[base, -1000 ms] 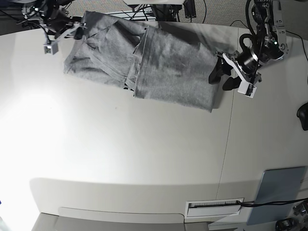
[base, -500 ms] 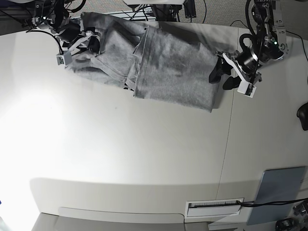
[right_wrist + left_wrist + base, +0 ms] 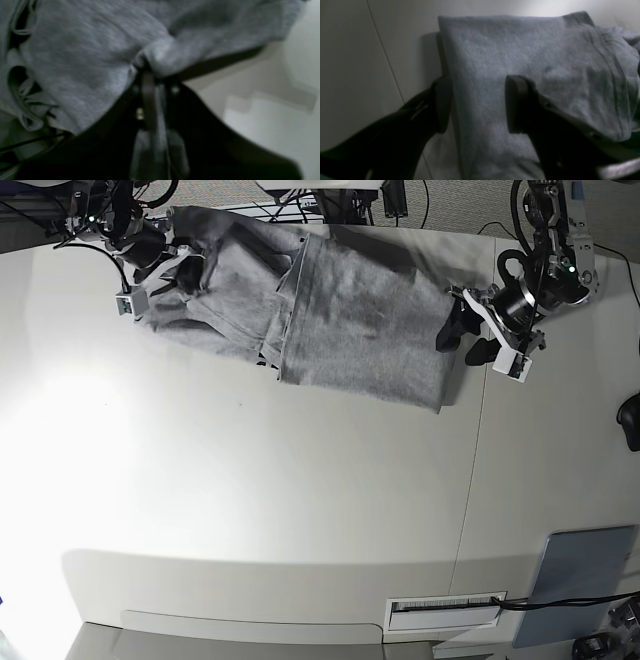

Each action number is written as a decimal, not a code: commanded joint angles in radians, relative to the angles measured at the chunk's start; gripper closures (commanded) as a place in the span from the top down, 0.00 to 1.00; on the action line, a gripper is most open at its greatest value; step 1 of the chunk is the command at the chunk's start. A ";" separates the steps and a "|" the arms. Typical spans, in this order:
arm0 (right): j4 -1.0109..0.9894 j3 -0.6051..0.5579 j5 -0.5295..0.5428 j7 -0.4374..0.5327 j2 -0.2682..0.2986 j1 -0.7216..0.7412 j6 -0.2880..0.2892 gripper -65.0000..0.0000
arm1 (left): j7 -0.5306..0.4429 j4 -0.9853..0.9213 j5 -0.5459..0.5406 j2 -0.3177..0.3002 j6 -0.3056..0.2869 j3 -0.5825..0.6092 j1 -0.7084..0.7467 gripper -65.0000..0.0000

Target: Fold the T-shirt properly

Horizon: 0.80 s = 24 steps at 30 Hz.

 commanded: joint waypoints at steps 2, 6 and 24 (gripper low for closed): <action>-0.009 0.000 -0.062 -0.012 0.003 -0.019 -0.013 0.00 | -0.018 0.016 -0.018 -0.011 -0.004 -0.006 -0.005 0.49; -0.009 0.031 -0.184 0.126 0.003 -0.008 -0.013 0.00 | -0.018 0.016 -0.018 -0.011 -0.004 -0.006 -0.005 0.49; 0.253 0.264 0.081 -0.206 0.000 0.178 0.116 0.00 | -0.019 0.016 -0.018 -0.006 -0.003 -0.006 0.010 0.49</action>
